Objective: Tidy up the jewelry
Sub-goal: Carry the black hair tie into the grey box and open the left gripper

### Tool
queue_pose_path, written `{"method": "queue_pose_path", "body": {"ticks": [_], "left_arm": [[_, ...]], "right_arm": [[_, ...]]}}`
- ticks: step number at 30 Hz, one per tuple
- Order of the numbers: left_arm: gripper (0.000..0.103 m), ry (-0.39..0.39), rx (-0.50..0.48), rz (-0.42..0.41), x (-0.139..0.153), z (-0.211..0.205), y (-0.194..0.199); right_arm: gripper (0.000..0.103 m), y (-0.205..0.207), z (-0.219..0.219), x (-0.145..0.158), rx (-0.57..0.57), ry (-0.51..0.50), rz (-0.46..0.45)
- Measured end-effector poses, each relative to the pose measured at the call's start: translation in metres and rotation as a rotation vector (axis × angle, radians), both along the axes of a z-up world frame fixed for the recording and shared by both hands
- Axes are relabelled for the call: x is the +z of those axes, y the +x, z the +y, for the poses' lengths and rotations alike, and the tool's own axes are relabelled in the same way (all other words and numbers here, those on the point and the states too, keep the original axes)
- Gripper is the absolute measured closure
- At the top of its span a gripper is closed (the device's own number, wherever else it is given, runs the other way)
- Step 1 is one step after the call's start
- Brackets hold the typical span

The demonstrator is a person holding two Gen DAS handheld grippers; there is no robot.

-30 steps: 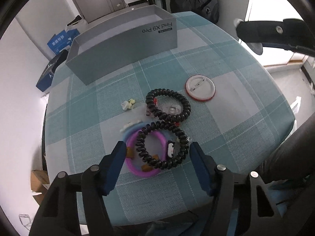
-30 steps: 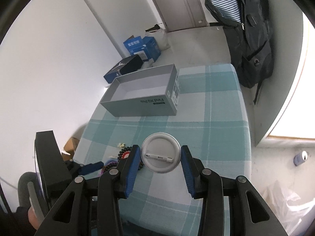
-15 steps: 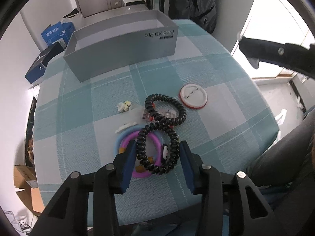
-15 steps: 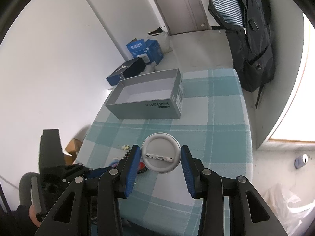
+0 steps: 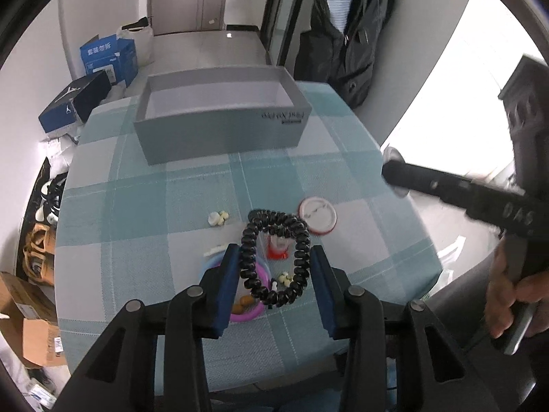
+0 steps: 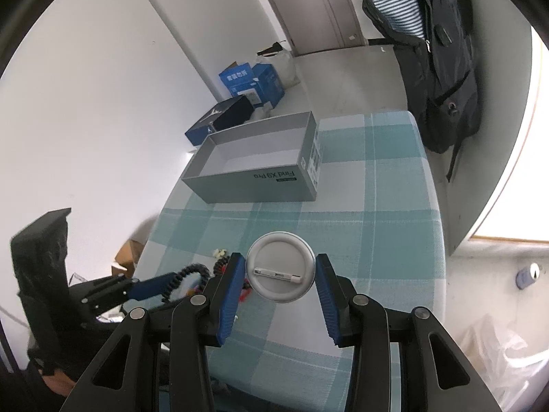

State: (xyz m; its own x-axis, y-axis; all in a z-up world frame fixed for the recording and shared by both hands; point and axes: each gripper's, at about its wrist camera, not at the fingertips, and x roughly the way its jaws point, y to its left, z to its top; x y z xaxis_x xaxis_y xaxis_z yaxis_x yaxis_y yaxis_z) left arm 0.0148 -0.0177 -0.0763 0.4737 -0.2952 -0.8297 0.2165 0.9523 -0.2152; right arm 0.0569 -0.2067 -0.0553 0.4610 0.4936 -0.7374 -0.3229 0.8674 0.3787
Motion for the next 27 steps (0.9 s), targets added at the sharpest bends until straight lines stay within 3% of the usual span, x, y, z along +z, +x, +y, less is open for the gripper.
{"method": "queue_pose_path", "body": {"ticks": [8,13,19,23,27], "left_arm": [[0.068,-0.028,0.084,-0.019,0.021,0.023,0.019],[0.068,-0.022,0.121,-0.050,0.046,0.036,0.043],[0.068,-0.027,0.135,-0.078,0.069,0.047,0.087],[0.068,-0.043,0.146,-0.070,0.061,0.052,0.114],[0.068,-0.088,0.153,0.003,0.036,0.057,0.138]], "right_arm": [[0.062,0.010,0.011,0.000,0.007,0.041,0.035],[0.062,0.032,0.020,0.031,0.028,0.120,-0.006],[0.062,0.077,0.047,0.071,0.103,0.092,-0.089],[0.061,0.112,0.067,0.063,0.140,0.052,-0.077],[0.062,0.140,0.073,0.036,0.111,0.049,0.022]]}}
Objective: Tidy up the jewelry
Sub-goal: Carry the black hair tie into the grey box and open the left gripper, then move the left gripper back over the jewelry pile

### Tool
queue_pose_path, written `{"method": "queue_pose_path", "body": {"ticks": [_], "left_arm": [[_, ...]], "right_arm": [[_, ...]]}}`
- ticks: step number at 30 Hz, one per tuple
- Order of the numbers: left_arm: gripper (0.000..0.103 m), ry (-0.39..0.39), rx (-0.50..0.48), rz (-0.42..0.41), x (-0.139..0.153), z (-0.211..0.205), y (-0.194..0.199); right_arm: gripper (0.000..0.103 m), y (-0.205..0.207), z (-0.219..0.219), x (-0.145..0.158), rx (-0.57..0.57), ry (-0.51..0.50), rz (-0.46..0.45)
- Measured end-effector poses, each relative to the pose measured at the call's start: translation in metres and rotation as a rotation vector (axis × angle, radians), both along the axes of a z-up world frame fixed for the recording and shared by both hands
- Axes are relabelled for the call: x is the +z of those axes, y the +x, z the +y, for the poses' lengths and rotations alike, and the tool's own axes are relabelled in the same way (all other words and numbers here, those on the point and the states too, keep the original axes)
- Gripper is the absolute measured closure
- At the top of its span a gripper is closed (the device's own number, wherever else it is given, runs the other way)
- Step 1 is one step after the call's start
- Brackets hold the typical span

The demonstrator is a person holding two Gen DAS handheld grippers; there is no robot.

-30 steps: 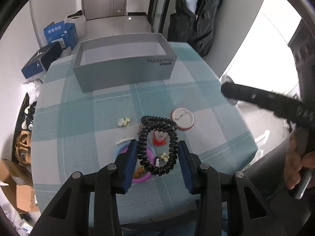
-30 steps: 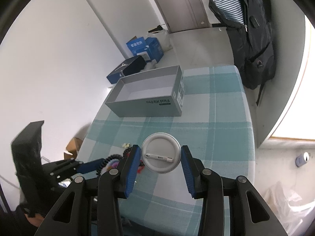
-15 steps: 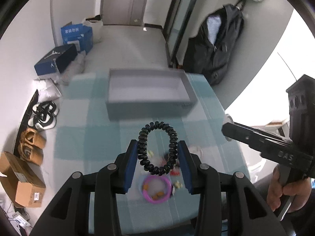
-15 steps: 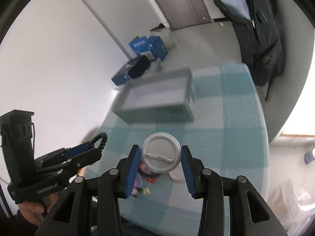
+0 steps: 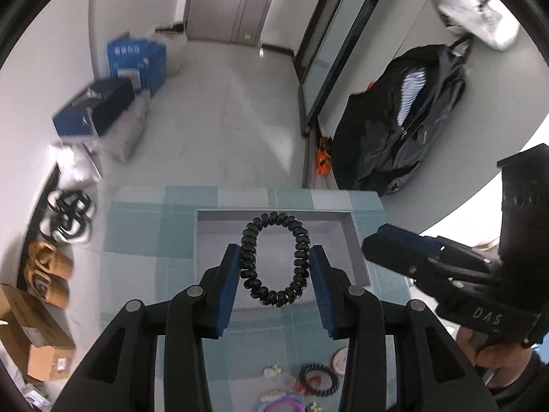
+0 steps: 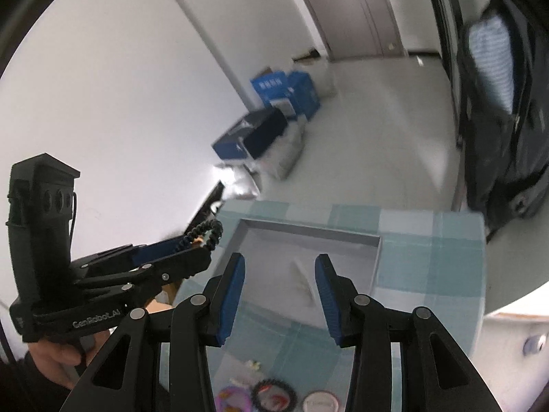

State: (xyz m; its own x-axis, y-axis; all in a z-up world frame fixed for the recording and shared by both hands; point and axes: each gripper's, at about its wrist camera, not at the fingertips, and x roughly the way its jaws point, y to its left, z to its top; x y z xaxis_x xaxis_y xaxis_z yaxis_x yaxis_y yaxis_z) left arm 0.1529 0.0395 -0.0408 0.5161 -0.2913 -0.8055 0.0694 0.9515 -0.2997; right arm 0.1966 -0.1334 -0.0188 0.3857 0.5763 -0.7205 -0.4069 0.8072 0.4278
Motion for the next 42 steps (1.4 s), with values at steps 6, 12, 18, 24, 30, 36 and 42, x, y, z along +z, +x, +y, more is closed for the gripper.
{"method": "queue_pose_path", "body": {"ticks": [6,12,18,24,30,36,42], "left_arm": [[0.068,-0.015,-0.032,0.048,-0.017,0.000,0.019],[0.068,-0.077,-0.047,0.083,-0.032,0.006,0.028],[0.059,-0.163,-0.058,0.120,-0.033,0.016,0.035],[0.042,-0.214,-0.056,0.095,-0.025,0.025,0.033],[0.042,-0.224,-0.048,0.065,-0.018,0.027,0.028],[0.041,-0.189,0.014,0.039,-0.008,0.040,0.012],[0.041,-0.106,0.059,0.022,-0.005,0.040,-0.014]], "right_arm": [[0.063,0.023,0.006,-0.027,-0.005,-0.007,0.081],[0.060,0.037,0.014,-0.045,0.004,-0.039,0.128],[0.043,0.040,0.016,-0.050,-0.013,-0.049,0.147],[0.026,0.035,0.002,-0.032,-0.056,-0.001,0.092],[0.026,0.030,-0.010,-0.024,-0.093,0.035,0.080],[0.025,0.025,-0.019,-0.017,-0.120,0.070,0.067],[0.025,0.007,-0.021,-0.013,-0.098,0.066,0.049]]}}
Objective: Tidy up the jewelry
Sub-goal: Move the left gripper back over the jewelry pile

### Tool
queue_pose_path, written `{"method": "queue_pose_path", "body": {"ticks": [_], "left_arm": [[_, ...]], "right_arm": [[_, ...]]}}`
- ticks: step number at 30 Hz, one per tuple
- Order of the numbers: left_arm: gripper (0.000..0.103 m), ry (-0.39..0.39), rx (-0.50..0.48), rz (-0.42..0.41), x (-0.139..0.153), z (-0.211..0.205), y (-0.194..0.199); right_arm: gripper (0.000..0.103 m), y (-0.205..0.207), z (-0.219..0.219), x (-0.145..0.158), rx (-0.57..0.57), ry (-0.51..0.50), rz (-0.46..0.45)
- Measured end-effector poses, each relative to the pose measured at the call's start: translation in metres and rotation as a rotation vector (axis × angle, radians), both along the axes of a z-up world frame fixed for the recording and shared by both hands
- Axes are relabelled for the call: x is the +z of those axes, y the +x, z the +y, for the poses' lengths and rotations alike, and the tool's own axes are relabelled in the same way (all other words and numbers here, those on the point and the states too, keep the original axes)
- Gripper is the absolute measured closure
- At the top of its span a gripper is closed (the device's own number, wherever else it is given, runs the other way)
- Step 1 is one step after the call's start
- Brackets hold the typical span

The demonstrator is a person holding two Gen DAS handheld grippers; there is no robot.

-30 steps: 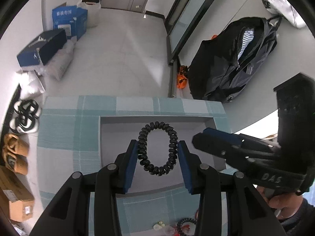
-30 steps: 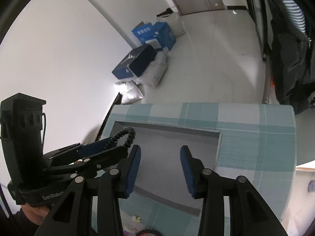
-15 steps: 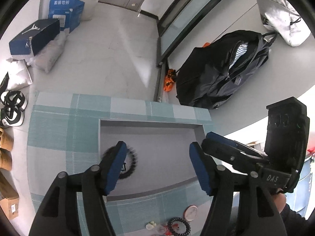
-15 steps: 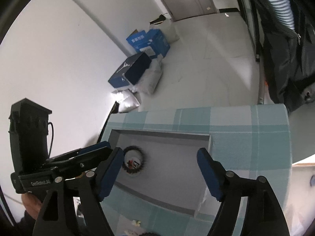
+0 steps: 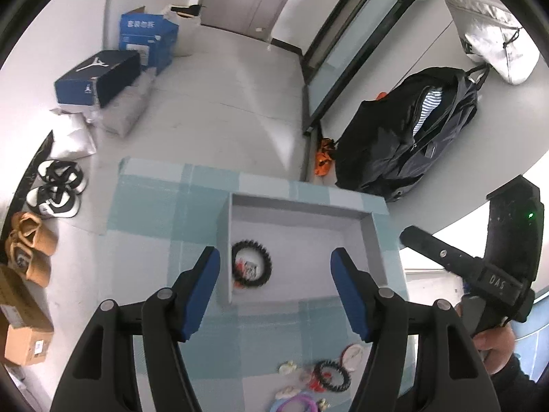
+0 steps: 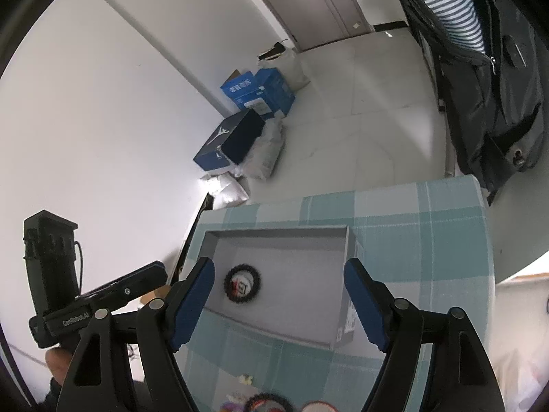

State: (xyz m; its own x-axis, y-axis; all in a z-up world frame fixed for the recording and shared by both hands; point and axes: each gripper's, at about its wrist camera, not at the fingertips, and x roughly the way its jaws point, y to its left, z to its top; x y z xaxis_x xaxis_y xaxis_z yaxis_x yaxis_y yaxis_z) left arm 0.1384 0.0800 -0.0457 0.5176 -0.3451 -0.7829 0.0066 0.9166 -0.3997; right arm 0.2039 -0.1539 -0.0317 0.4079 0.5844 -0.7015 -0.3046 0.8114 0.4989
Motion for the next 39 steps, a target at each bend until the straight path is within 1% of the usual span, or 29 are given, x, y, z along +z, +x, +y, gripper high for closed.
{"method": "queue_pose_path", "body": {"ticks": [3,6,9,13,17,23,27,28,29,31,33,37,39], "left_arm": [[0.040,0.016,0.026,-0.002,-0.002,-0.001,-0.017],[0.040,0.045,0.038,0.001,-0.005,-0.006,-0.034],[0.040,0.061,0.020,0.014,-0.011,-0.015,-0.048],[0.040,0.081,-0.002,0.037,-0.017,-0.025,-0.064],[0.040,0.097,-0.001,0.050,-0.024,-0.030,-0.080],[0.040,0.085,0.012,0.086,-0.035,-0.033,-0.096],[0.039,0.086,0.023,0.087,-0.038,-0.034,-0.106],[0.039,0.088,0.030,0.088,-0.039,-0.034,-0.108],[0.032,0.087,0.036,0.089,-0.041,-0.033,-0.111],[0.023,0.089,0.050,0.086,-0.042,-0.032,-0.115],[0.023,0.090,0.065,0.083,-0.043,-0.030,-0.119],[0.023,0.082,0.070,0.092,-0.048,-0.030,-0.127],[0.023,0.093,0.070,0.093,-0.051,-0.030,-0.131]], "right_arm": [[0.019,-0.012,0.000,0.004,0.024,-0.007,-0.029],[0.018,-0.025,0.001,0.008,0.050,-0.021,-0.063],[0.014,-0.038,0.000,0.009,0.062,-0.031,-0.080],[0.010,-0.056,-0.002,0.006,0.077,-0.031,-0.076],[0.008,-0.074,0.000,-0.005,0.089,-0.030,-0.046],[0.008,-0.096,0.006,-0.028,0.108,-0.054,0.020],[0.008,-0.102,0.013,-0.043,0.131,-0.062,0.067],[0.008,-0.104,0.016,-0.048,0.137,-0.063,0.086],[0.008,-0.104,0.018,-0.051,0.142,-0.065,0.099],[0.008,-0.106,0.024,-0.060,0.156,-0.080,0.122],[0.008,-0.106,0.029,-0.068,0.168,-0.083,0.150],[0.010,-0.106,0.035,-0.078,0.173,-0.096,0.173],[0.015,-0.105,0.039,-0.081,0.176,-0.112,0.182]]}}
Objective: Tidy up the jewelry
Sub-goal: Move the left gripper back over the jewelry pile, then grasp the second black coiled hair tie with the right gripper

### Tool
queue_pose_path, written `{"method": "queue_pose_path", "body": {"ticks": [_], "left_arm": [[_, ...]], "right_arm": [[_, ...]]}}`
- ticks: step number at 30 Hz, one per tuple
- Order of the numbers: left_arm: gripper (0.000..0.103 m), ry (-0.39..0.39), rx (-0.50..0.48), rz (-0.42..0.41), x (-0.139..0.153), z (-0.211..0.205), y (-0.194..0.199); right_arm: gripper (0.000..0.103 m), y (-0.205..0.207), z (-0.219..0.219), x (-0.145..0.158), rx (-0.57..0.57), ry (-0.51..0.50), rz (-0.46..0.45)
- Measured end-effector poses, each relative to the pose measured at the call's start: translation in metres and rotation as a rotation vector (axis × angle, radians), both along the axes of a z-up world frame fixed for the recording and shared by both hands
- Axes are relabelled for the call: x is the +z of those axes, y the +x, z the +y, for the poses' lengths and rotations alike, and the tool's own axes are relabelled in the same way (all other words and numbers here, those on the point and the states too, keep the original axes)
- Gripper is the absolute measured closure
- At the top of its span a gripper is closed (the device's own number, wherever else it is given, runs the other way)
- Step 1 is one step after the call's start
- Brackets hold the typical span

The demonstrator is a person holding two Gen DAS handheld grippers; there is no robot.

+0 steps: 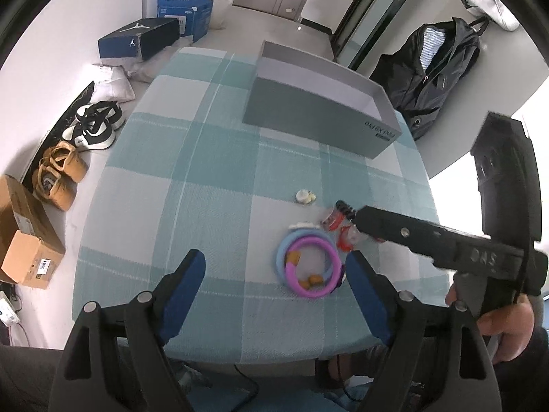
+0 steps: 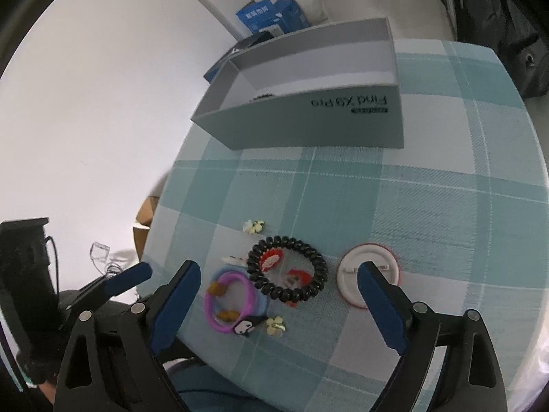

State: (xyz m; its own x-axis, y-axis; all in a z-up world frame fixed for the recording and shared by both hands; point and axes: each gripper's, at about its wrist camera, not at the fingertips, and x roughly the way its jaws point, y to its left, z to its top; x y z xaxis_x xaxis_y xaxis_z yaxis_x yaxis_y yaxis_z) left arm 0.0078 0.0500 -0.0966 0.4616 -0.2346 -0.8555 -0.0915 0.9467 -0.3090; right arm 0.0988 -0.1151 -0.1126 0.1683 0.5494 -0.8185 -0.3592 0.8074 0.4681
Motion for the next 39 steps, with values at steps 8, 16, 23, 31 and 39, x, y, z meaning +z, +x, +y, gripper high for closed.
{"method": "queue_pose_path", "body": {"ticks": [8,16,23,31,39], "left_arm": [[0.023,0.023,-0.053,0.032,-0.014,-0.007,-0.003],[0.023,0.012,-0.048,0.040,-0.016,-0.006,-0.002],[0.023,0.005,-0.035,0.047,-0.017,-0.005,-0.001],[0.023,-0.013,-0.037,0.044,-0.018,-0.003,0.001],[0.023,-0.015,-0.127,0.066,-0.024,-0.025,-0.001]], "right_arm": [[0.033,-0.003,0.009,-0.004,0.031,-0.070,-0.035],[0.055,-0.005,0.004,-0.002,0.047,-0.085,-0.044],[0.061,-0.009,0.007,0.004,0.065,-0.081,-0.072],[0.061,-0.004,-0.005,0.023,0.015,0.023,-0.097],[0.061,0.003,-0.018,0.037,-0.038,0.083,-0.110]]}}
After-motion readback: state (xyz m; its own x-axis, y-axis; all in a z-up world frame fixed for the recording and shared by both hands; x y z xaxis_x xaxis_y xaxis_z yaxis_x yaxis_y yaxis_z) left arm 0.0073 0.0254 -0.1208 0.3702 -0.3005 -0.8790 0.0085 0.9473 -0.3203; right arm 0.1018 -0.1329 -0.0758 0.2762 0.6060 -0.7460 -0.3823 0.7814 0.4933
